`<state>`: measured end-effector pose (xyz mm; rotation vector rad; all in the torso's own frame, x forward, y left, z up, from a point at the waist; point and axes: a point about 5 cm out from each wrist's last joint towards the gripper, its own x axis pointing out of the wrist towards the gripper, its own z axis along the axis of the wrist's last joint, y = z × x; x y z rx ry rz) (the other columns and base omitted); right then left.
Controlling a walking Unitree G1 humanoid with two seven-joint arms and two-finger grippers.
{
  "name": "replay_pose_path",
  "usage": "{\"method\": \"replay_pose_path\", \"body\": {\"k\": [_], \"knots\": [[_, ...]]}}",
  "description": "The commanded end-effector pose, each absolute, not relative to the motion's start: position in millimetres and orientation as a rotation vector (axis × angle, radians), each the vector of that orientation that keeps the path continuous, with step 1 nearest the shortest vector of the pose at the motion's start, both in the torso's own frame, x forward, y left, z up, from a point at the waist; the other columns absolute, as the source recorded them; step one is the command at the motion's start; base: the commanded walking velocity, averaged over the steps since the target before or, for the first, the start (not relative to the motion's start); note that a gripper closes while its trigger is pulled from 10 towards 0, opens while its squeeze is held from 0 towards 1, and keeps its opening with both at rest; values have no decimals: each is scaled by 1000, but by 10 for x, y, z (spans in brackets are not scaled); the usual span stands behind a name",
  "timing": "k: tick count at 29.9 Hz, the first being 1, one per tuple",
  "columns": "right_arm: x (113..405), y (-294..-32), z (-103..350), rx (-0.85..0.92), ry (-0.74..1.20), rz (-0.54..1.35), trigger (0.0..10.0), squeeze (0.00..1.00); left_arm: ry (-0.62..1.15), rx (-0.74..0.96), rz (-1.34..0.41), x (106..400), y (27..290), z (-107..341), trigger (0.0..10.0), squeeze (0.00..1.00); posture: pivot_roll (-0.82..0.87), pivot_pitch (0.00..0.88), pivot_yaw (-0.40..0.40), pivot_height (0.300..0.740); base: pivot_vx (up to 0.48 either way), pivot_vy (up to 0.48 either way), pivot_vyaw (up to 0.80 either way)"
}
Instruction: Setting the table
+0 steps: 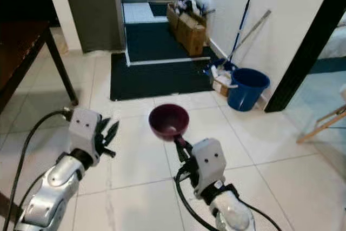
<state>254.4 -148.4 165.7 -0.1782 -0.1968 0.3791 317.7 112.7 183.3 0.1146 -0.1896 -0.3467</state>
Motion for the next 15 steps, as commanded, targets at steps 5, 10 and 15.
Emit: {"method": "replay_pose_path", "body": {"k": [5,10,15], "knots": [[2531,-1469,1665,-175,-207,382,10000,0,-163,125,-335,3168,1191,1770,10000,0,-48,100,83,740,480,0,0],[2533,-1473,1666,-177,-206,381,10000,0,-162,124,-336,3168,1190,1769,10000,0,-49,100,81,740,480,0,0],[2534,-1474,1666,-176,-207,381,10000,0,-162,124,-337,3168,1187,1768,10000,0,-49,100,81,740,480,0,0]]}}
